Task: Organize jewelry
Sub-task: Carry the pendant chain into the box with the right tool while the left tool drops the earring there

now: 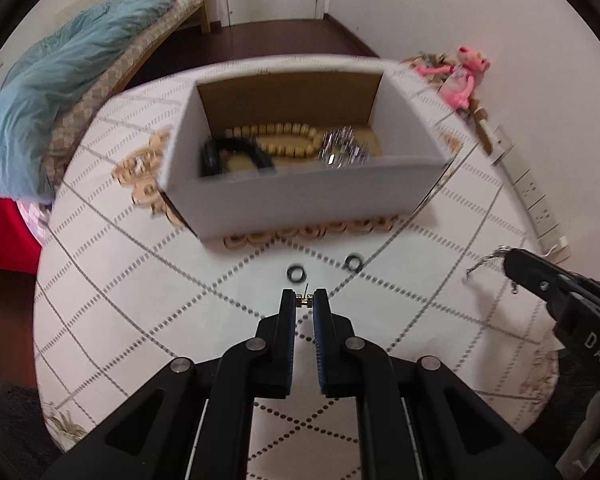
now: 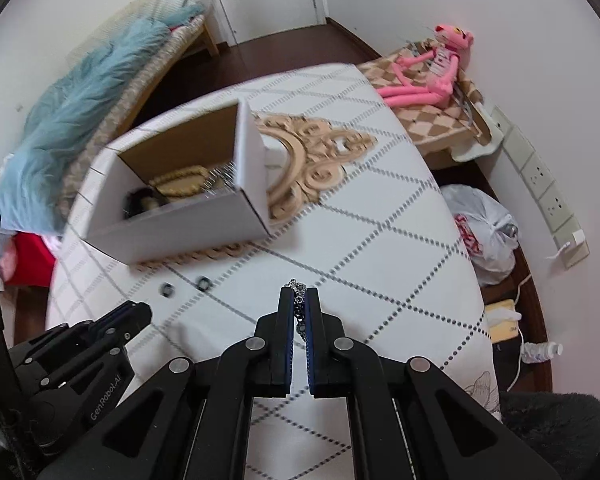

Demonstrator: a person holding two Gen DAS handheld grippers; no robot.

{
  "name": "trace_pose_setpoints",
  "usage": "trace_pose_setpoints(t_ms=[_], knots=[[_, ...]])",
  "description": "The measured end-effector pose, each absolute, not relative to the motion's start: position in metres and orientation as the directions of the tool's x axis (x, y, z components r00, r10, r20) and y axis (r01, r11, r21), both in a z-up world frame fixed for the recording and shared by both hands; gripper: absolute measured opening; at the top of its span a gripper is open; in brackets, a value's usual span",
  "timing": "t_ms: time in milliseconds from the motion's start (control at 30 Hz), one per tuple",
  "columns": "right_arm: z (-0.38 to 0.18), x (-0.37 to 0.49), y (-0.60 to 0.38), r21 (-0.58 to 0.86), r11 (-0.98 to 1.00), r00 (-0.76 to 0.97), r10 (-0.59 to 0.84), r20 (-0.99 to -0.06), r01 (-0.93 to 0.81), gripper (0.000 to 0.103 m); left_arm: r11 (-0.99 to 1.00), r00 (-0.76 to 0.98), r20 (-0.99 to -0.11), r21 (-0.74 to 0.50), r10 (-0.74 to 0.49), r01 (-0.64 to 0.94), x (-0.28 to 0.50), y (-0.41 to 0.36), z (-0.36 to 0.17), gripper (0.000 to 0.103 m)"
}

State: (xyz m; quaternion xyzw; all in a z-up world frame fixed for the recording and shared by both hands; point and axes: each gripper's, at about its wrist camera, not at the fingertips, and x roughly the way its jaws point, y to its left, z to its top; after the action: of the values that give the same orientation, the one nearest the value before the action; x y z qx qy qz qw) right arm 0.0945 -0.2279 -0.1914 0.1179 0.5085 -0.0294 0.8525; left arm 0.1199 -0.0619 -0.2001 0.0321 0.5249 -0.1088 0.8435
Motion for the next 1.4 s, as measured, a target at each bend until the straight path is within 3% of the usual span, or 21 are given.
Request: trace_pose_setpoints(t_ms=[233, 467, 767, 1100, 1167, 1200, 1233, 1300, 1333, 1367, 1400], knots=[[-0.126, 0.113, -0.22, 0.267, 0.959, 0.552, 0.175, -0.815, 0.09, 0.005, 0.958, 0.458, -0.854, -0.147, -0.248, 0.245, 0.142, -0.047, -0.132, 0.006], [-0.085, 0.164, -0.202, 0.321, 0.947, 0.561, 0.277, -0.78, -0.021, 0.005, 0.945, 0.443, -0.843, -0.209, -0.304, 0.252, 0.191, -0.034, -0.102, 0.006], [-0.132, 0.235, -0.197, 0.396, 0.918, 0.378, 0.37, -0.849, -0.009, 0.005, 0.938, 0.342, -0.883, -0.247, -0.321, 0.243, 0.248, -0.035, -0.127, 0.006], [-0.169, 0.252, -0.205, 0.336, 0.942, 0.242, 0.321, -0.916, 0.023, 0.007, 0.928, 0.186, -0.915, -0.325, -0.357, 0.184, 0.271, -0.044, -0.159, 0.009], [-0.169, 0.251, -0.205, 0.318, 0.948, 0.243, 0.304, -0.921, 0.018, 0.012, 0.933, 0.202, -0.918, -0.306, -0.342, 0.187, 0.271, -0.042, -0.155, 0.01], [-0.168, 0.251, -0.205, 0.316, 0.949, 0.246, 0.303, -0.921, 0.014, 0.02, 0.939, 0.216, -0.921, -0.287, -0.325, 0.188, 0.27, -0.041, -0.153, 0.011], [-0.166, 0.25, -0.205, 0.312, 0.95, 0.251, 0.299, -0.921, 0.014, 0.024, 0.944, 0.226, -0.923, -0.273, -0.311, 0.185, 0.27, -0.039, -0.151, 0.015], [-0.162, 0.247, -0.203, 0.29, 0.957, 0.264, 0.279, -0.923, 0.002, 0.036, 0.951, 0.247, -0.924, -0.253, -0.292, 0.175, 0.27, -0.033, -0.147, 0.036], [-0.16, 0.246, -0.202, 0.284, 0.959, 0.269, 0.275, -0.923, -0.003, 0.04, 0.958, 0.267, -0.924, -0.239, -0.275, 0.162, 0.268, -0.028, -0.144, 0.06], [-0.158, 0.245, -0.201, 0.276, 0.961, 0.272, 0.267, -0.924, -0.007, 0.046, 0.963, 0.292, -0.921, -0.224, -0.258, 0.147, 0.266, -0.022, -0.14, 0.077], [-0.156, 0.243, -0.201, 0.269, 0.963, 0.28, 0.26, -0.924, -0.008, 0.054, 0.968, 0.313, -0.918, -0.211, -0.245, 0.139, 0.264, -0.017, -0.138, 0.078]])
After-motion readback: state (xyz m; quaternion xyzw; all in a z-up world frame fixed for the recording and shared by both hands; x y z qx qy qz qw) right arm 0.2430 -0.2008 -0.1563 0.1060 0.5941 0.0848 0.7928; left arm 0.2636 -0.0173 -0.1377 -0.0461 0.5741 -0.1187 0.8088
